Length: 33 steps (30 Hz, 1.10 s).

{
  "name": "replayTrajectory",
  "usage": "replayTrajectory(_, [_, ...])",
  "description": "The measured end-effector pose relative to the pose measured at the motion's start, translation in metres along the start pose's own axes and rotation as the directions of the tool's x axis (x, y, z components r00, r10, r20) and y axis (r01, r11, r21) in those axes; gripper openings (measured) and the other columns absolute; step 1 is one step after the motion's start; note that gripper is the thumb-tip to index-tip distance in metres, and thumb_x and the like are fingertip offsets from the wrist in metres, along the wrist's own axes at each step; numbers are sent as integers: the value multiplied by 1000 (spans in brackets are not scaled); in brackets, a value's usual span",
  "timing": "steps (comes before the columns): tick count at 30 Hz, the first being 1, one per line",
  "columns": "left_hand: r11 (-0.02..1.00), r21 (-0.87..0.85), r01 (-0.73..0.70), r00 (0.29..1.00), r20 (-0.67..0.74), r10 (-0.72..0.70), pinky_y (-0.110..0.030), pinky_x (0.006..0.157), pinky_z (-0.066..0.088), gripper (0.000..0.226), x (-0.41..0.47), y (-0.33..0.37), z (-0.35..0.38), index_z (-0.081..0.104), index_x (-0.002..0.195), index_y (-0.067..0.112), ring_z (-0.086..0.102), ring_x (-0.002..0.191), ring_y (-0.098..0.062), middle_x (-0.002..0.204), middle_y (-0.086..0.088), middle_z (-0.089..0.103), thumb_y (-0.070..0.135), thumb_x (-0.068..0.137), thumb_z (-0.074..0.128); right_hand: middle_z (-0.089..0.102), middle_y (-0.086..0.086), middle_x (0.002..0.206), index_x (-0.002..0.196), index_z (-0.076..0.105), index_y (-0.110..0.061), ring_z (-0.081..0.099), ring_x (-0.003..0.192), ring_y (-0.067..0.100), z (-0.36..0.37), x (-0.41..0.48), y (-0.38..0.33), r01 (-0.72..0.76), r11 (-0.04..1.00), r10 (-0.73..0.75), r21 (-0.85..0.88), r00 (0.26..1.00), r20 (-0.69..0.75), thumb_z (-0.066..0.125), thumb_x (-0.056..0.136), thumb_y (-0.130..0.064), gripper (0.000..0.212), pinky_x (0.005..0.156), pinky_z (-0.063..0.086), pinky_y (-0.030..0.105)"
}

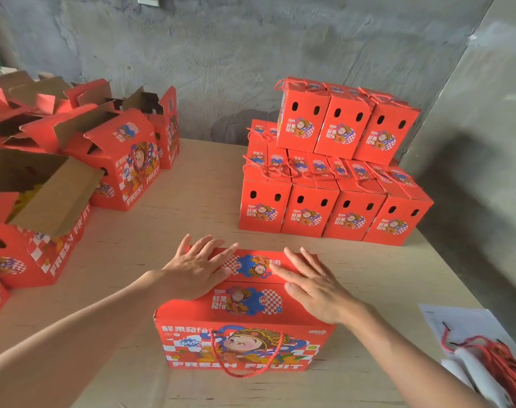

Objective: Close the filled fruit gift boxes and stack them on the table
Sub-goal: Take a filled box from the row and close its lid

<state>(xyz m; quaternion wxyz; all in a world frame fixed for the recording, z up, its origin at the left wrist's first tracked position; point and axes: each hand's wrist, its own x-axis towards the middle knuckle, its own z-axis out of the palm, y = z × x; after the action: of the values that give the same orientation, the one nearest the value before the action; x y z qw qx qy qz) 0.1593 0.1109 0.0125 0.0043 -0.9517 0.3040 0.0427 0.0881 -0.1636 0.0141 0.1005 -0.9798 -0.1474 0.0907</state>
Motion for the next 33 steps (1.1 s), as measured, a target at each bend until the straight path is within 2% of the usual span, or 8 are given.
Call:
replayTrajectory(7, [932, -73, 354, 923, -137, -361, -50, 107, -23, 78, -17, 0, 7, -11, 149, 28, -22, 143, -23, 157, -2, -18, 70, 87, 10, -19, -21, 151, 129, 20, -64, -30, 137, 9, 9, -7, 0, -32, 965, 83, 260, 979, -187, 27, 102, -38, 38, 113, -13, 35])
replayTrajectory(11, [611, -623, 489, 810, 64, -582, -42, 111, 24, 69, -36, 1, 15, 7, 150, 16, 27, 139, -30, 153, -16, 22, 49, 96, 34, -10, -14, 155, 129, 29, -53, -22, 140, 8, 8, -7, -2, -30, 870, 153, 492, 965, -212, 36, 102, -25, 40, 114, -3, 32])
replayTrajectory(16, [662, -560, 498, 836, 107, -539, -36, 94, 41, 75, -33, 6, 3, -5, 150, 9, 44, 127, -32, 153, -15, 22, 49, 97, 30, -9, -11, 158, 140, 22, -55, -22, 143, 17, 6, 4, 0, -120, 976, 143, 181, 983, -118, 28, 102, -30, 46, 113, -14, 40])
replayTrajectory(18, [773, -360, 522, 841, 65, -538, -48, 114, 19, 76, -35, 10, -1, -9, 150, 13, 14, 144, -32, 159, -9, 2, 57, 95, 21, 5, -11, 155, 138, 28, -54, -11, 146, 17, -5, 8, 5, -107, 984, 116, 142, 992, -58, 30, 100, -36, 42, 114, -12, 43])
replayTrajectory(21, [953, -137, 271, 949, -128, -289, -48, 109, -22, 75, -49, 44, 0, -2, 151, 23, -18, 144, -23, 158, -3, -15, 66, 89, 5, 24, -11, 142, 134, 35, -55, 23, 135, 17, -14, 7, 13, -73, 989, 83, 127, 994, -71, 37, 97, -46, 38, 112, 13, 36])
replayTrajectory(26, [985, 117, -126, 980, -139, 142, -51, 103, 20, 63, -70, 78, 4, 58, 129, 26, 54, 122, -24, 135, 1, 55, 49, 99, 8, 32, -10, 129, 134, 36, -55, 32, 126, 8, -4, -6, 10, -82, 993, 98, 80, 969, -228, 35, 96, -51, 39, 101, 15, 28])
replayTrajectory(31, [985, 154, -75, 993, -79, 88, -65, 100, 32, 70, -38, 34, -11, 55, 131, 26, 49, 123, -39, 135, -7, 54, 56, 96, 3, 43, -3, 117, 138, 30, -54, 39, 119, 16, 2, -29, -7, -264, 962, 233, -64, 923, -307, 32, 91, -62, 47, 100, 20, 31])
replayTrajectory(33, [989, 131, -62, 997, -38, 67, -68, 102, 17, 89, -26, 19, -10, 23, 147, 17, 20, 139, -41, 154, -12, 21, 72, 83, -5, 45, 2, 115, 141, 28, -51, 43, 116, 22, 5, -40, -22, -317, 944, 274, -93, 909, -315, 29, 90, -65, 52, 101, 22, 32])
